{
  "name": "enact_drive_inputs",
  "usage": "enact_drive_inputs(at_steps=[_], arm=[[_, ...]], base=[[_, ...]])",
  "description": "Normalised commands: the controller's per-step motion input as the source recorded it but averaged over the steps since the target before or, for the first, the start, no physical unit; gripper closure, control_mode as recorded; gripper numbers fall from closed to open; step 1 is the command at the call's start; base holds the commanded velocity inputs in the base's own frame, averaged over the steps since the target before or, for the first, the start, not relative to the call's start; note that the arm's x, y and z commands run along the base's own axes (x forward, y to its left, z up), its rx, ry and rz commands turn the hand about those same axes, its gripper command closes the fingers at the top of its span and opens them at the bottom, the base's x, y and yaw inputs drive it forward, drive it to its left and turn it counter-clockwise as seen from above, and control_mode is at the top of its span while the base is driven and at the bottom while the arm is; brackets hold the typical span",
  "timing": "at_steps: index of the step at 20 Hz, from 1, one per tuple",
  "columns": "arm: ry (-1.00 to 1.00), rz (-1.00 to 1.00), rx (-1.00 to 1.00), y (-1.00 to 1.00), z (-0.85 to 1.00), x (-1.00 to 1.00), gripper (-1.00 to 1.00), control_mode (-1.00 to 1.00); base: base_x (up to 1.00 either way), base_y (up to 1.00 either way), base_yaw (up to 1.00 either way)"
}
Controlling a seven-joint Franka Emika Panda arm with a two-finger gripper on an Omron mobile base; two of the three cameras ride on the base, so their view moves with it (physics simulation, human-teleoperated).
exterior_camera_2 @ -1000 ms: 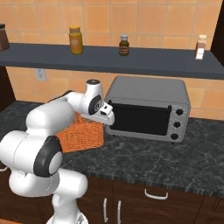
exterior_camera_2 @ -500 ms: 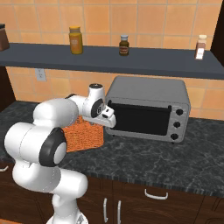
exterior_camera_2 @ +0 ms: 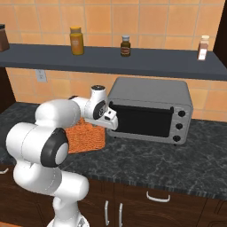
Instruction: Open the cabinet, pick up the bread from the cabinet and place it in the basket. Then move the basket to the dining counter.
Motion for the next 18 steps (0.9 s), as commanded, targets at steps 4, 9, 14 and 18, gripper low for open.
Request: enact_drive_inputs(at_steps=[4,9,14,18], arm=[[0.01,0.00,0.00,0.37,-0.18,-0.16,1.00,-1.00],[0.01,-0.07,0.00,0.51,-0.06,-0.26,1.00,-1.00],[0.00,-0.20,0.07,0.64,0.35,-0.41,1.00,-1.00],[-0.03,-0.24,0.08,0.36,0.67,-0.60,1.00,-1.00]], base=[[0.00,0.00,0.00],[0.00,0.00,0.00],[0.00,0.00,0.00],[0.00,0.00,0.00]])
